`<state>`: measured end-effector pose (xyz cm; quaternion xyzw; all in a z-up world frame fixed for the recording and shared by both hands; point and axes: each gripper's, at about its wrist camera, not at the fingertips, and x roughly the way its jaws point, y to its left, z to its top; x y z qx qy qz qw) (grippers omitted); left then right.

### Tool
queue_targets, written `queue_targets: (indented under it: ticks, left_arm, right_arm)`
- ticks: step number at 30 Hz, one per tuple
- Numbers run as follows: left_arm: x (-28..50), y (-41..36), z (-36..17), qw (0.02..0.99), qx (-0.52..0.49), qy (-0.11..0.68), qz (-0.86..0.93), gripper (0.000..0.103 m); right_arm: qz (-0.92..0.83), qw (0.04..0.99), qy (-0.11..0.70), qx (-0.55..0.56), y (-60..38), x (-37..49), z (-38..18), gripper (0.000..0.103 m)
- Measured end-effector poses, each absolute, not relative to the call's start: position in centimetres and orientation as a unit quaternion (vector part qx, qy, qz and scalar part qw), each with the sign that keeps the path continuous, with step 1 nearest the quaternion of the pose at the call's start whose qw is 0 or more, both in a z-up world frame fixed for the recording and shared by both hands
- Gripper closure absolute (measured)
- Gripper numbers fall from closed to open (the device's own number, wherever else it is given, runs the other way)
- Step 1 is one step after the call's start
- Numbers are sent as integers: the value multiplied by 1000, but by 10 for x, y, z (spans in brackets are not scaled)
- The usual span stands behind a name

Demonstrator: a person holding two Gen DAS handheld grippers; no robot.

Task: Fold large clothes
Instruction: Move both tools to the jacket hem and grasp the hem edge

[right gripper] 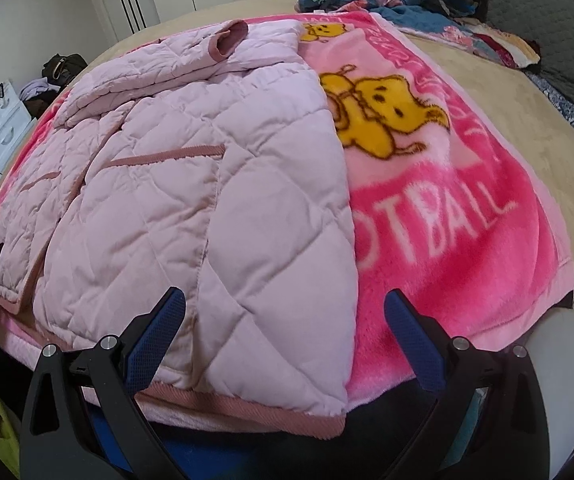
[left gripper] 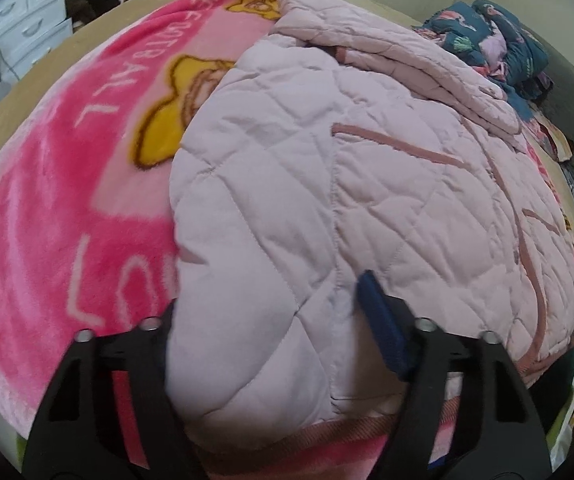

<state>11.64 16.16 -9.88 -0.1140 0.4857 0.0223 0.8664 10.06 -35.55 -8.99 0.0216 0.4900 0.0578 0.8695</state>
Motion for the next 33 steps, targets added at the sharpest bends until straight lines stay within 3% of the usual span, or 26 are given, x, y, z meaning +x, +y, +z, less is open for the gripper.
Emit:
queue_targets:
  ticks: [3,5,8,22,27,29,31,33]
  left_arm:
    - [116,159,-93,870,-109,481,17,59]
    - [115,158,-89,873,-109,475,14,74]
    - [113,159,-78,879,-111,463,6,84]
    - [101,167,-82,880,-97,464,1,84]
    - [95,171,-85,879,-97,468,4,76]
    - [92,173,-87,876,-97,472,6,69]
    - [89,175,-88,874,-101,476,4,64]
    - [85,178,-90,871,-100,480,5,58]
  right_arm:
    - [58,867,495,23,-359,97,-92,4]
    - [60,864,499,26,-361,95,-93,4]
    - [67,860,505,30,-362,93,-94,4]
    - [106,832,539,70,-357,97,-113,4]
    - [134,827,540,79,-349,94,-115,23]
    - [142,835,527,67,-346,90,-105,45]
    - [144,842,516,63,-347,88,-97,59]
    - [152,846,506,70,-350,88,-89,63]
